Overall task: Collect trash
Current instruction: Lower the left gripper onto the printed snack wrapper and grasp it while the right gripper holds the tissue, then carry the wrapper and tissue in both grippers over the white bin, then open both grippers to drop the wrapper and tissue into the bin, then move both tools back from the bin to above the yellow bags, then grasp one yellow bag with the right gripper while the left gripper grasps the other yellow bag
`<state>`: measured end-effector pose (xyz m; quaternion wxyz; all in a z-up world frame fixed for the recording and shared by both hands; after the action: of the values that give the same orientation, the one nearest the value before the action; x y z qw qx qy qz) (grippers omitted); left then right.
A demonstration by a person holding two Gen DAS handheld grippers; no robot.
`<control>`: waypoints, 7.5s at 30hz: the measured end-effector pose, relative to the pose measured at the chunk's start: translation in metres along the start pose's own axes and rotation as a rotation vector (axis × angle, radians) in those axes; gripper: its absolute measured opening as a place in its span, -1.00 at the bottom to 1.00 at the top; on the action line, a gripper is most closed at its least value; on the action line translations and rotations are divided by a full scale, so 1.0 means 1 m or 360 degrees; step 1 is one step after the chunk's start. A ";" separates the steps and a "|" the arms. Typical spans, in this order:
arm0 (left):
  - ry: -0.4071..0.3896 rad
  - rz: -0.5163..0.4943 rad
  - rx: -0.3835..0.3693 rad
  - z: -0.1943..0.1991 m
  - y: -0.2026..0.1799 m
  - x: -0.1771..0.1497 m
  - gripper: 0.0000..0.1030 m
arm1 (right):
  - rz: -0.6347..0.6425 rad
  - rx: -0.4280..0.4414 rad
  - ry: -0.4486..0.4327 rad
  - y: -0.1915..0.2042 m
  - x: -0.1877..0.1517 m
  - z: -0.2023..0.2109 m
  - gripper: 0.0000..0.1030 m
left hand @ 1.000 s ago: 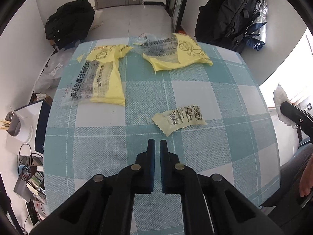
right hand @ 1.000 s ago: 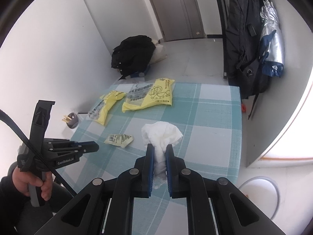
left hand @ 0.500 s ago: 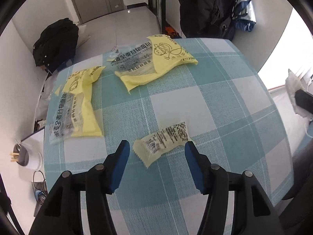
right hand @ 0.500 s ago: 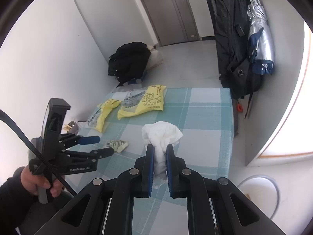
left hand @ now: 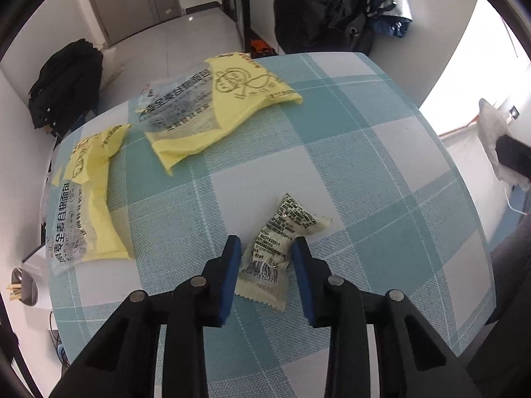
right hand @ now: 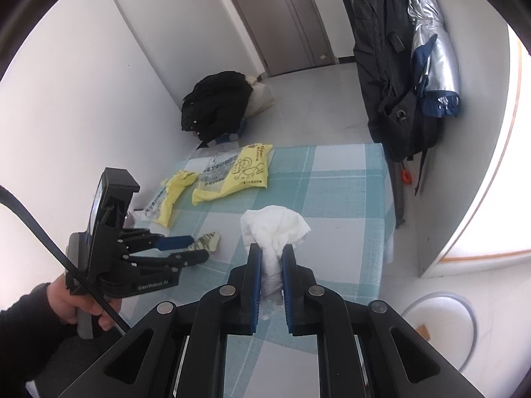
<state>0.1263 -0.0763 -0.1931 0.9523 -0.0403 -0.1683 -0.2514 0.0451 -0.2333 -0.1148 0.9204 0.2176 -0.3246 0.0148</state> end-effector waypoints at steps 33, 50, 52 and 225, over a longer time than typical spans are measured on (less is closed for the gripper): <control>-0.0294 0.0162 -0.0197 0.109 -0.077 0.030 -0.83 | -0.0032 -0.0030 -0.0430 -0.022 0.042 0.136 -0.76; -0.0256 -0.0192 -0.0528 0.080 -0.232 0.097 -0.83 | -0.0343 -0.0385 -0.0567 -0.161 0.016 0.233 -0.79; -0.0203 -0.0222 -0.0543 0.065 -0.244 0.098 -0.83 | -0.0412 -0.0414 -0.0522 -0.184 0.001 0.226 -0.79; 0.0061 0.0717 0.0252 0.005 0.134 0.022 -0.38 | 0.0161 0.0009 -0.0015 0.008 0.127 -0.068 -0.94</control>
<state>0.2087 0.0313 -0.1800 0.9875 0.0026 -0.1562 -0.0193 0.1841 -0.2128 -0.0826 0.9163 0.2036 -0.3394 0.0614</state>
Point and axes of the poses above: each gripper's, at about its wrist camera, not at the fingertips, and z roughly against the way its jaws point, y to its left, x to its top, the point moved 3 cm from there along -z, roughly the way its jaws point, and after that the axes turned 3 degrees about y, right-handed, at the moved point
